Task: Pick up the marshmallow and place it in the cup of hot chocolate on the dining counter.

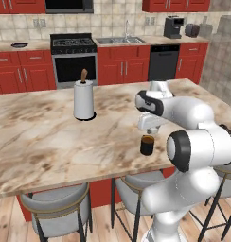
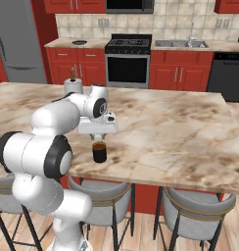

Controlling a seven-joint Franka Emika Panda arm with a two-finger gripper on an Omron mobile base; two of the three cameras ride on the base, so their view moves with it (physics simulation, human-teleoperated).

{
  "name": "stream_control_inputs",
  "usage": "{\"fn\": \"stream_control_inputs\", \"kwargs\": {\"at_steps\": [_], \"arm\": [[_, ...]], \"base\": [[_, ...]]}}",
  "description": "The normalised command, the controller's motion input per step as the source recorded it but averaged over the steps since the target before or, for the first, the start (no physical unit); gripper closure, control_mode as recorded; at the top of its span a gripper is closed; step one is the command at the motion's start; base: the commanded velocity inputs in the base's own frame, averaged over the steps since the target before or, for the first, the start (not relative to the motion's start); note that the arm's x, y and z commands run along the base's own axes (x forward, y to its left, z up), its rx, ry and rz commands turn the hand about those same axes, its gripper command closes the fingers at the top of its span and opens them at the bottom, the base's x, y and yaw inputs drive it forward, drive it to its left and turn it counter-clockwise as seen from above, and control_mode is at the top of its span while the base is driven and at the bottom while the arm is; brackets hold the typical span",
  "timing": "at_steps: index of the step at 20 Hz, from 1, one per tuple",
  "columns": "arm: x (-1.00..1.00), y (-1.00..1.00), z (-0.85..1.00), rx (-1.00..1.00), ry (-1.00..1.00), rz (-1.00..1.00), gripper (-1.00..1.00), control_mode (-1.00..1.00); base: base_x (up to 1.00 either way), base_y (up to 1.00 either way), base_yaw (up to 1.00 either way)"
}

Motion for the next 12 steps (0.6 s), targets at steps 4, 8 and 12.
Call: {"fn": "stream_control_inputs", "kwargs": {"at_steps": [4, 8, 12], "arm": [[0.05, 0.00, -0.16, 0.00, 0.00, 0.01, 1.00, -1.00], [0.19, 0.02, -0.28, 0.00, 0.00, 0.00, 1.00, -1.00], [0.27, 0.02, -0.28, 0.00, 0.00, 0.00, 1.00, -1.00]], "base": [[0.00, 0.00, 0.00], [0.00, 0.00, 0.00], [0.00, 0.00, 0.00]]}}
